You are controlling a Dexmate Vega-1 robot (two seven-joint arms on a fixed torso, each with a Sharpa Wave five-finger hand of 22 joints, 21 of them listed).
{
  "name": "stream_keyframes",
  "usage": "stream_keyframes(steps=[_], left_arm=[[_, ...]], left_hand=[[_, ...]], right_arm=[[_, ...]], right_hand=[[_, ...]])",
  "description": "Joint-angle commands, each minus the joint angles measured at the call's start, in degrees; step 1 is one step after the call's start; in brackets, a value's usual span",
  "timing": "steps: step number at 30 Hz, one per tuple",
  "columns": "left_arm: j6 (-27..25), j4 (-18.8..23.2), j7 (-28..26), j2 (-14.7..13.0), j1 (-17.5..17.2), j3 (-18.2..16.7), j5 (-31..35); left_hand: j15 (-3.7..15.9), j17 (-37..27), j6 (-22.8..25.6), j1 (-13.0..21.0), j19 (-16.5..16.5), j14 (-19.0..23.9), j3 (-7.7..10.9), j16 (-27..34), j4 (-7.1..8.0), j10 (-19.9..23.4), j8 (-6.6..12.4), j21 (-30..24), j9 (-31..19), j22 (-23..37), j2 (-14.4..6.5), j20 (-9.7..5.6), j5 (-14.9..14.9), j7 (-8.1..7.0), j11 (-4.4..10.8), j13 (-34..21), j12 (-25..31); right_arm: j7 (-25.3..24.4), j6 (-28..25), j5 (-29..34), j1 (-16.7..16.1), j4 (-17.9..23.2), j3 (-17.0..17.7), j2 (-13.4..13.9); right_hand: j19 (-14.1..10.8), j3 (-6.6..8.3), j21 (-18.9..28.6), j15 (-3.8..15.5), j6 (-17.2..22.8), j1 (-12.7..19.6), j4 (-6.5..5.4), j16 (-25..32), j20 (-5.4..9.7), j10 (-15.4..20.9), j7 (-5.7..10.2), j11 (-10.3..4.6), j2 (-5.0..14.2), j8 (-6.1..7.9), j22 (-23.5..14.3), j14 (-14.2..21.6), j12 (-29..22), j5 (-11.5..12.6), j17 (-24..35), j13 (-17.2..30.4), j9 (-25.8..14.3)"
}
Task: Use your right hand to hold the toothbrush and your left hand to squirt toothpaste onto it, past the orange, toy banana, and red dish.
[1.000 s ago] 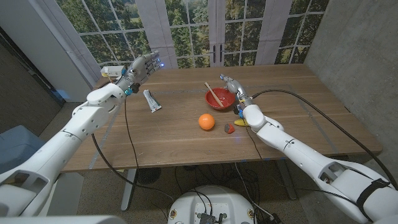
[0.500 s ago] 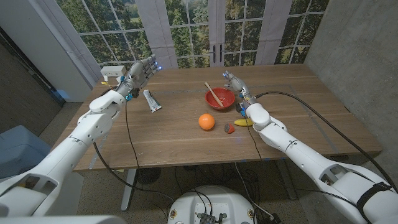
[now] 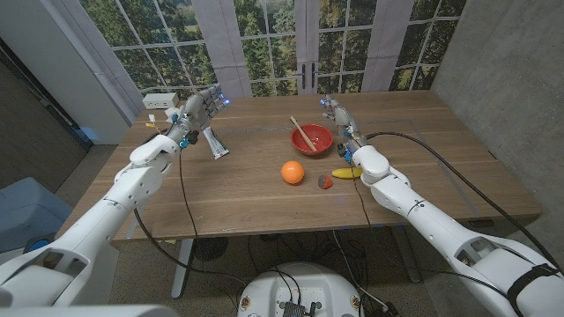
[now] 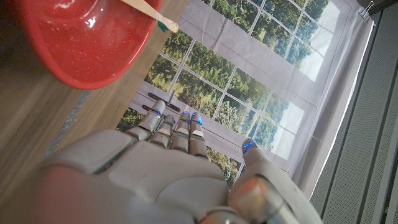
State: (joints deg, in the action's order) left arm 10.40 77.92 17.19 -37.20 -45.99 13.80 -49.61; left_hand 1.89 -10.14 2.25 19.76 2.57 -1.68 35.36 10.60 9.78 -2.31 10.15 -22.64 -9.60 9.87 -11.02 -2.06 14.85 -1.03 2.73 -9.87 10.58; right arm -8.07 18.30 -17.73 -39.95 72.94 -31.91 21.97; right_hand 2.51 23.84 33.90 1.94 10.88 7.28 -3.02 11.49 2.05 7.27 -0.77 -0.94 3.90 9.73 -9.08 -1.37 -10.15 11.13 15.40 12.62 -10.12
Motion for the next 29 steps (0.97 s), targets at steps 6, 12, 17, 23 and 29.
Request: stream_keyframes(steps=[6, 12, 17, 23, 29], left_arm=[[1.39, -0.77, -0.17, 1.04, -0.73, -0.05, -0.16], [1.74, -1.41, 0.48, 1.23, -0.72, -0.04, -0.33], [1.65, -1.52, 0.71, 0.8, -0.74, 0.03, -0.04], [0.66, -2.27, 0.75, 0.55, -0.73, -0.09, -0.52], [-0.5, -5.33, 1.89, 0.77, 0.57, 0.27, -0.86]], left_hand=[[2.69, -0.08, -1.54, -1.65, -1.04, -1.99, 1.04, -0.49, -0.37, -1.87, -0.47, 1.0, -0.13, -0.06, -0.45, -3.52, -0.21, -0.4, 0.21, -0.08, -0.35], [2.62, -0.02, -1.81, -1.96, -1.17, -2.28, 1.27, -0.51, -0.52, -2.18, -0.42, 1.3, -0.11, -0.07, -0.39, -3.61, -0.26, -0.37, 0.19, -0.07, -0.34], [2.58, 0.01, -1.9, -2.16, -1.12, -2.36, 1.39, -0.48, -0.62, -2.36, -0.38, 1.43, -0.11, -0.08, -0.33, -3.66, -0.29, -0.24, 0.11, -0.06, -0.33], [2.48, 0.04, -2.05, -2.37, -1.09, -2.4, 1.5, -0.45, -0.7, -2.51, -0.36, 1.58, -0.11, -0.09, -0.28, -3.65, -0.33, -0.17, 0.0, -0.06, -0.32], [2.5, 0.08, -2.26, -2.62, -1.06, -2.61, 1.64, -0.47, -0.82, -2.65, -0.35, 1.77, -0.1, -0.09, -0.22, -3.64, -0.37, -0.09, 0.06, -0.05, -0.28]], right_arm=[[5.11, 3.67, -6.67, -1.5, 0.51, 2.89, 0.24], [6.81, 4.99, -10.2, -2.2, 0.48, 4.59, -0.11], [7.04, 6.23, -12.2, -2.98, 1.07, 6.12, -0.21], [5.97, 7.15, -12.72, -3.34, 1.03, 7.19, -0.51], [4.46, 8.19, -12.42, -3.17, -0.04, 7.68, -1.41]], right_hand=[[0.56, -0.48, -2.38, 2.31, -4.33, -0.36, 1.38, -0.76, 2.68, -4.23, -0.43, 0.16, -0.84, -0.15, -0.1, -3.16, 0.36, 0.33, -1.3, -0.94, 0.02], [-0.55, -0.55, -2.8, 1.18, -4.83, -0.55, 1.73, -0.54, 3.53, -4.6, -1.25, 1.05, -0.89, 0.13, -0.1, -2.99, 0.06, 0.5, -1.83, -1.25, 0.04], [-1.36, -0.62, -3.08, 0.78, -4.35, -0.59, 2.11, -0.31, 3.83, -4.12, -1.84, 1.4, -1.12, 0.51, -0.09, -2.45, -0.32, 0.6, -2.22, -1.43, 0.05], [-2.22, -0.64, -3.38, 0.4, -3.77, -0.78, 2.32, 0.0, 3.62, -3.29, -2.0, 1.63, -1.1, 0.81, -0.09, -1.72, -0.72, 0.7, -2.54, -1.59, 0.06], [-2.84, -0.6, -3.58, 0.44, -3.44, -0.77, 2.57, 0.08, 3.51, -2.93, -2.03, 1.73, -1.1, 0.94, -0.09, -1.4, -0.85, 0.77, -2.78, -1.68, 0.06]])
